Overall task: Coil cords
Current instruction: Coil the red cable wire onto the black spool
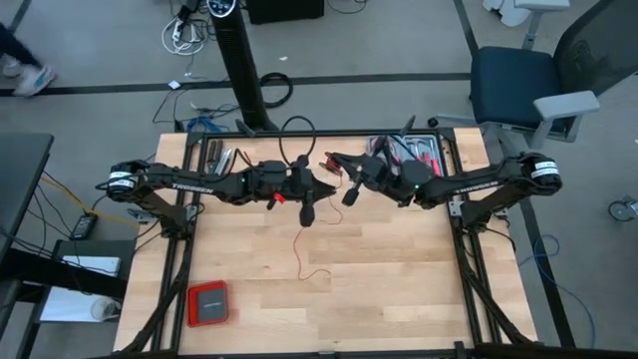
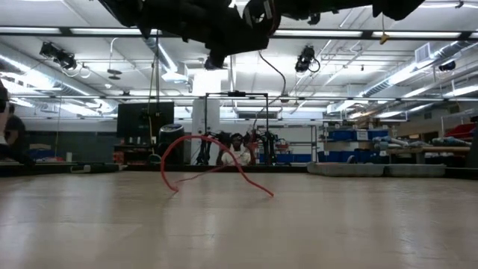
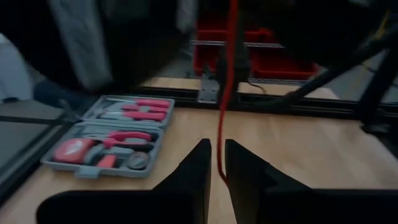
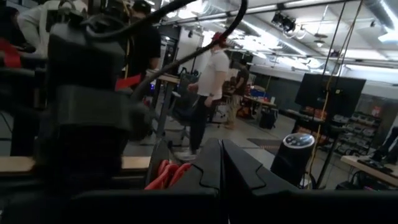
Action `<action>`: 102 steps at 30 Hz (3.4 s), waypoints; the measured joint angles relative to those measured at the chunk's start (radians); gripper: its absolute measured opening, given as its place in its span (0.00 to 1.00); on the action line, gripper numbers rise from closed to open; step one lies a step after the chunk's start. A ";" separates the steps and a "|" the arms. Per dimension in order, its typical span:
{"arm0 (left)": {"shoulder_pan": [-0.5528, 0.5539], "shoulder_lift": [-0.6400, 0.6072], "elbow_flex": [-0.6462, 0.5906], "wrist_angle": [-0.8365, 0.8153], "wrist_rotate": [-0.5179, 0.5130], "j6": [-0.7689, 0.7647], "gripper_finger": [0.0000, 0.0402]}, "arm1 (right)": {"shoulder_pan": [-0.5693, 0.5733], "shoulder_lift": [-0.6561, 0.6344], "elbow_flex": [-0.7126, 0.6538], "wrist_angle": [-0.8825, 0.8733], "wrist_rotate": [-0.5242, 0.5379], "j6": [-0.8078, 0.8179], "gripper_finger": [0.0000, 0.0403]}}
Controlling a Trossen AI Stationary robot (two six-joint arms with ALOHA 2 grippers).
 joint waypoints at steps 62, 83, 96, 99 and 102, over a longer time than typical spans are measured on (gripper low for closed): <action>0.044 0.095 0.001 0.284 0.061 0.033 0.00 | -0.006 -0.045 -0.001 0.105 -0.145 -0.032 0.00; 0.056 0.094 0.000 0.311 -0.210 0.211 0.00 | 0.017 -0.012 0.000 0.159 -0.258 0.013 0.00; 0.035 0.063 0.001 0.109 -0.226 0.201 0.00 | 0.050 -0.075 0.000 -0.067 -0.190 -0.007 0.00; 0.034 0.060 0.001 0.038 -0.156 0.157 0.00 | 0.062 -0.113 0.000 -0.193 -0.153 -0.006 0.00; 0.032 0.060 0.000 -0.011 -0.071 0.114 0.00 | 0.075 -0.138 0.000 -0.301 -0.129 0.014 0.00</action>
